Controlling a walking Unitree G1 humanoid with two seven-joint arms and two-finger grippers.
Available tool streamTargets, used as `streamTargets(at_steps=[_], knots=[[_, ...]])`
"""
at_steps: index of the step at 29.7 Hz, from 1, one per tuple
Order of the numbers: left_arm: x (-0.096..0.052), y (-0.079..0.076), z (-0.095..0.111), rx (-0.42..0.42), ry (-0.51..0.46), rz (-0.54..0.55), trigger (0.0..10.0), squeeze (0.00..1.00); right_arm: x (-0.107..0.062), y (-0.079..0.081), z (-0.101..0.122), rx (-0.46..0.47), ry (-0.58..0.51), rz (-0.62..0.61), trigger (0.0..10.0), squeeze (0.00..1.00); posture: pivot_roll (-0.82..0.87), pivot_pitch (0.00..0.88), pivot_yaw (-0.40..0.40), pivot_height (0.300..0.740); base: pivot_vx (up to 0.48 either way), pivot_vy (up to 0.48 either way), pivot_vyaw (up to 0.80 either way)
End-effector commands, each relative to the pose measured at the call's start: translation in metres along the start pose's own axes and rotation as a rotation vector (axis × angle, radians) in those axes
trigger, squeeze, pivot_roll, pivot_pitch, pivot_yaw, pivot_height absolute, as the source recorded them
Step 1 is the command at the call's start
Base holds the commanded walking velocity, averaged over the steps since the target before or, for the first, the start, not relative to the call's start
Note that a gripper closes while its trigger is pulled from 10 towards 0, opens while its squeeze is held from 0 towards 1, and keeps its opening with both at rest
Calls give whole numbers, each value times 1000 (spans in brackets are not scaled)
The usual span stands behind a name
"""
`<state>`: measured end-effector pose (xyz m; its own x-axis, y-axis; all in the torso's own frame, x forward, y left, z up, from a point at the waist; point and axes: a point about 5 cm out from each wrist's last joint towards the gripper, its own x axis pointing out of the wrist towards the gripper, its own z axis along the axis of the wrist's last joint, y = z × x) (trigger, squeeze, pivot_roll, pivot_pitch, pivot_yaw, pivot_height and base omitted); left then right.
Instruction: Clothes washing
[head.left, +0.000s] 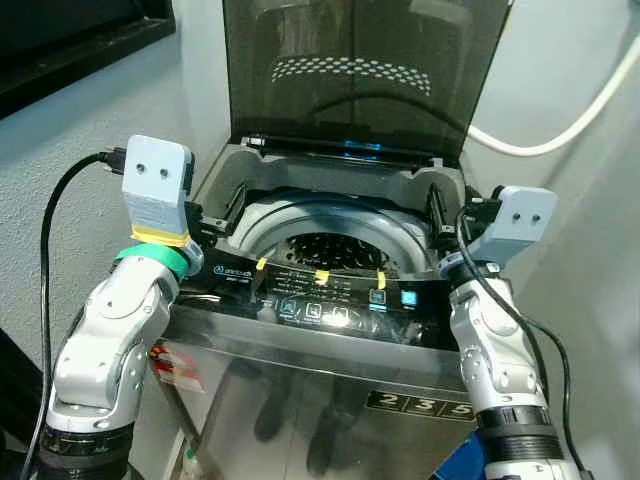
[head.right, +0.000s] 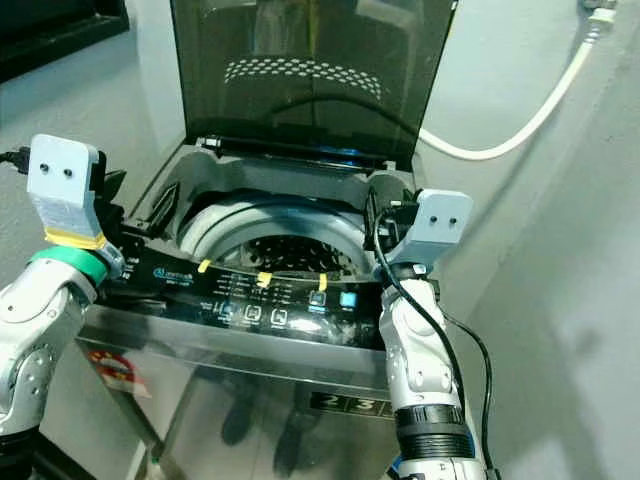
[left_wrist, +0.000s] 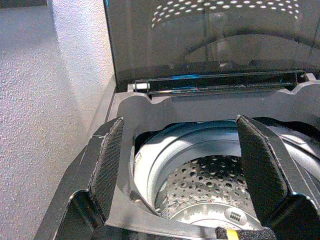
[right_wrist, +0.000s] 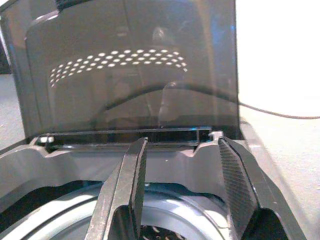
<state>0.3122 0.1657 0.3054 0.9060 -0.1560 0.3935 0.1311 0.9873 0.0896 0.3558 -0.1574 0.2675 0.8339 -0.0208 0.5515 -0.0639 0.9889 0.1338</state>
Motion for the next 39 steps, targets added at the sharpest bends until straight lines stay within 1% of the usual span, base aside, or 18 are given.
streamTargets(at_steps=[1,13,17,39], knots=[[2,0,-1,9,-6,15,10000,0,-2,-2,0,-2,-4,-14,10000,0,31,71,22,740,0,0,0],[4,0,-2,26,-14,26,10000,0,-3,-2,-1,-11,6,-15,10000,0,32,81,26,740,0,0,0],[4,-1,-1,14,-24,25,10000,0,-3,-1,-2,-11,8,-15,10000,0,31,81,27,740,0,0,0],[5,-1,0,16,-30,24,10000,0,-5,-1,-5,-12,21,-14,10000,0,34,91,30,740,0,0,0]])
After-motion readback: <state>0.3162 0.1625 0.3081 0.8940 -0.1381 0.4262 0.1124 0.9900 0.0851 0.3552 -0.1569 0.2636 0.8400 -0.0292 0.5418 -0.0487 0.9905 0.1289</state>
